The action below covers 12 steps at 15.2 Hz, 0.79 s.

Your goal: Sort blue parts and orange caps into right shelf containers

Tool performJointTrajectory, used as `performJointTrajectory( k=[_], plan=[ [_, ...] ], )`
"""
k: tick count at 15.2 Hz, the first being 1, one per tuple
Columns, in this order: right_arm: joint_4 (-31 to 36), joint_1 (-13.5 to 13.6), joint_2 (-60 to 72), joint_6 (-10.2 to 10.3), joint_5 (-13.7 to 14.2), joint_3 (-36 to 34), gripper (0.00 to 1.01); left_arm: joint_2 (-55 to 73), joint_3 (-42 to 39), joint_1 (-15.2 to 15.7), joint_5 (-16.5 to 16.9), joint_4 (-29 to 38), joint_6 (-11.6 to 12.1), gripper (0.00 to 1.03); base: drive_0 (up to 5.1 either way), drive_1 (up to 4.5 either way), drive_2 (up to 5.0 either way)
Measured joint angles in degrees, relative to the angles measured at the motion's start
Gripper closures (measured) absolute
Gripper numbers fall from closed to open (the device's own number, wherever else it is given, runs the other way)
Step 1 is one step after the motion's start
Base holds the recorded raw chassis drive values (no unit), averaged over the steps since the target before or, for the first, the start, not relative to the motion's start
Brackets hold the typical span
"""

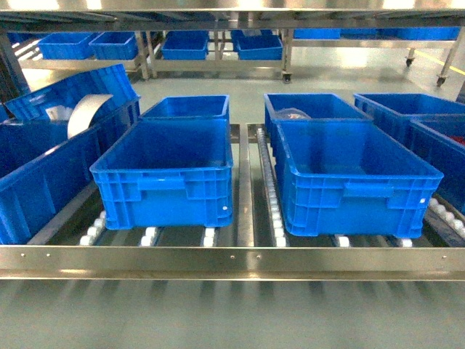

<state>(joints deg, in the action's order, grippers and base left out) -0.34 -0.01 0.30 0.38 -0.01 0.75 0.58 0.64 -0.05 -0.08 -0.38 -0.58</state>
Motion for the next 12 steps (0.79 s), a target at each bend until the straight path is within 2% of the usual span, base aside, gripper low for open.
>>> performJointTrajectory(
  k=[12],
  plan=[
    [0.00, 0.00, 0.00, -0.02, -0.02, 0.00, 0.59, 0.00, 0.00, 0.00, 0.11, -0.02, 0.00, 0.62, 0.0, 0.00, 0.0]
  ],
)
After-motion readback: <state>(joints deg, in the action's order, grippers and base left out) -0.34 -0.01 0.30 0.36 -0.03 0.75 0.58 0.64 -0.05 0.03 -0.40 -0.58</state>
